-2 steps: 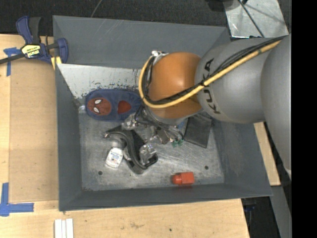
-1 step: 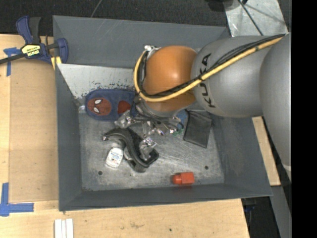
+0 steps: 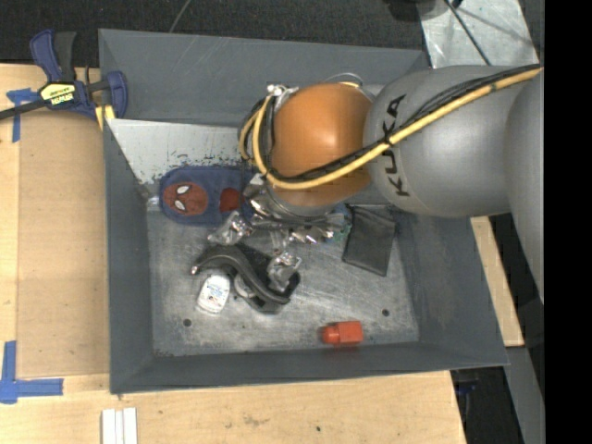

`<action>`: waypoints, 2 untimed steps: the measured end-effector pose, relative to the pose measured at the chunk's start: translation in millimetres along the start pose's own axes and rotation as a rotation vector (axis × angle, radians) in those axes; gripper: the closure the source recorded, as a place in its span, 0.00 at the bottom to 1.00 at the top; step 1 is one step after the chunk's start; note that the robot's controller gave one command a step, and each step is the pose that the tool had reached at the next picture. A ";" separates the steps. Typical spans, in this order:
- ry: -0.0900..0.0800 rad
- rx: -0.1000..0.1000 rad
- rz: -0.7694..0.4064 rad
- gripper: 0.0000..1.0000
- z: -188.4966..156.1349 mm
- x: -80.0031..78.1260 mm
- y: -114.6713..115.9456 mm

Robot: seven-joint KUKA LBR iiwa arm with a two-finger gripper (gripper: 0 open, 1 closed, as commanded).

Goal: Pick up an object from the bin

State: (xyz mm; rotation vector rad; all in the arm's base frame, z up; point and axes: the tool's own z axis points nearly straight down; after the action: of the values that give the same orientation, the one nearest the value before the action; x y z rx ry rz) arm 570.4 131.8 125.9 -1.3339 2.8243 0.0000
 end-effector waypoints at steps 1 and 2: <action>-0.014 0.009 -0.156 0.00 3.3 0.8 4.2; 0.007 -0.006 -0.029 0.00 -43.6 -42.0 53.7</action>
Offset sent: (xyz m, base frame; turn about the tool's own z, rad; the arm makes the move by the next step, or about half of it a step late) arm -0.0208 -0.0015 -0.0376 -0.2867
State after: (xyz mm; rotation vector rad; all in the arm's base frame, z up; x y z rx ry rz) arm 554.9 198.0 169.8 -1.3794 2.8124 0.0039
